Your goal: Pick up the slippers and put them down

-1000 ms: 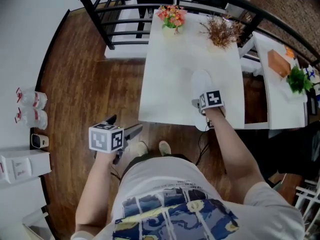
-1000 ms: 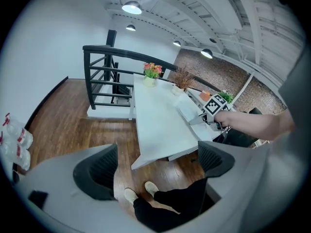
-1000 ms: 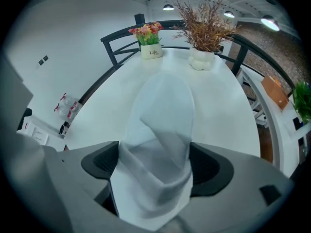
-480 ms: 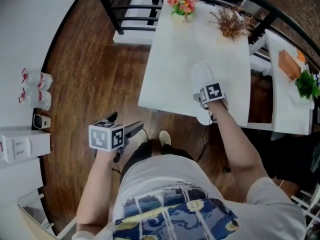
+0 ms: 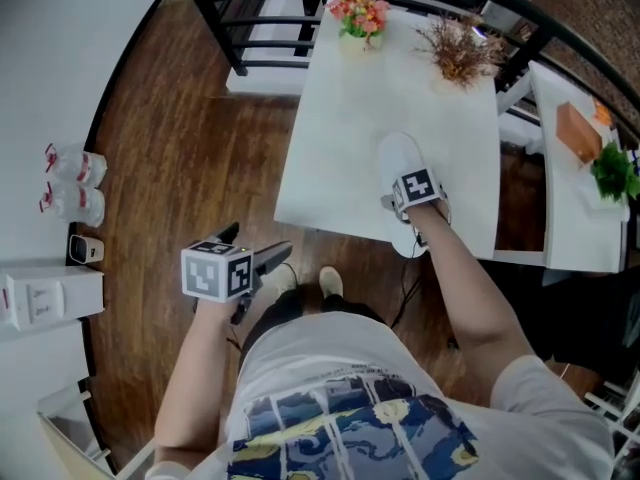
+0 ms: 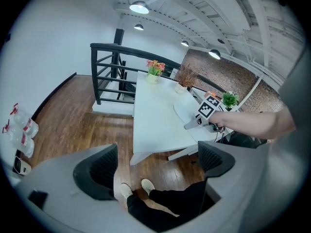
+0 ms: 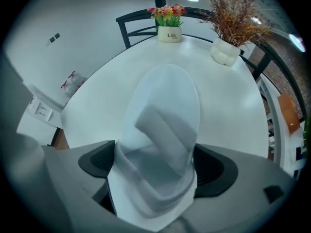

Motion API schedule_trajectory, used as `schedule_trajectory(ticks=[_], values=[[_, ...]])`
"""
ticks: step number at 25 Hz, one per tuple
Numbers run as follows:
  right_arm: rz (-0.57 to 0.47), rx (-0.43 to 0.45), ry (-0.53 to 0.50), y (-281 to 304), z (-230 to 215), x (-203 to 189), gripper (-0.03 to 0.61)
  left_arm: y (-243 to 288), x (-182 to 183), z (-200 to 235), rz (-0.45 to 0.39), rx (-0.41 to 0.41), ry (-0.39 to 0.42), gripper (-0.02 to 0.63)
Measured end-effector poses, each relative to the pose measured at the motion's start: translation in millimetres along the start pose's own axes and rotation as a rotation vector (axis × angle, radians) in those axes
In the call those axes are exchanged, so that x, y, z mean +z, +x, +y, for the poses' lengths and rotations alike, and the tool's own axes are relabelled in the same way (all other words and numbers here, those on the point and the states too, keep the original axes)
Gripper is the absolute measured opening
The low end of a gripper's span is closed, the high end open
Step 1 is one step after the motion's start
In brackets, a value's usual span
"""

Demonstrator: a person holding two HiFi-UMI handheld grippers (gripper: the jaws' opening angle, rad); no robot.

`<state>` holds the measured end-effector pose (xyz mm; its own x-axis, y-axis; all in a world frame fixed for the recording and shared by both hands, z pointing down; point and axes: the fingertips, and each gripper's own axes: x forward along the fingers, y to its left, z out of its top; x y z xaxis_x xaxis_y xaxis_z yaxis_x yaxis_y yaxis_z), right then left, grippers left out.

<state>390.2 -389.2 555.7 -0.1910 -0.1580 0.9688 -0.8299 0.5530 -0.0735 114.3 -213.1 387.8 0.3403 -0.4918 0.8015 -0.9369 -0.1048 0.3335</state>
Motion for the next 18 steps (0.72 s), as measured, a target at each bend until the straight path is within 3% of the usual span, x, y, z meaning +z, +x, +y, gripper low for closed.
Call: schedule_trajectory(ticks=[5, 18], values=[[-0.036, 0.000, 0.001, -4.1, 0.2, 4.4, 0.479, 1.9, -3.4, 2.3, 0.006, 0.003, -0.010, 0.518], [-0.088, -0.002, -0.022, -29.2, 19.1, 13.8, 0.453, -33.4, -35.3, 24.9, -0.052, 0.023, -0.064, 0.518]])
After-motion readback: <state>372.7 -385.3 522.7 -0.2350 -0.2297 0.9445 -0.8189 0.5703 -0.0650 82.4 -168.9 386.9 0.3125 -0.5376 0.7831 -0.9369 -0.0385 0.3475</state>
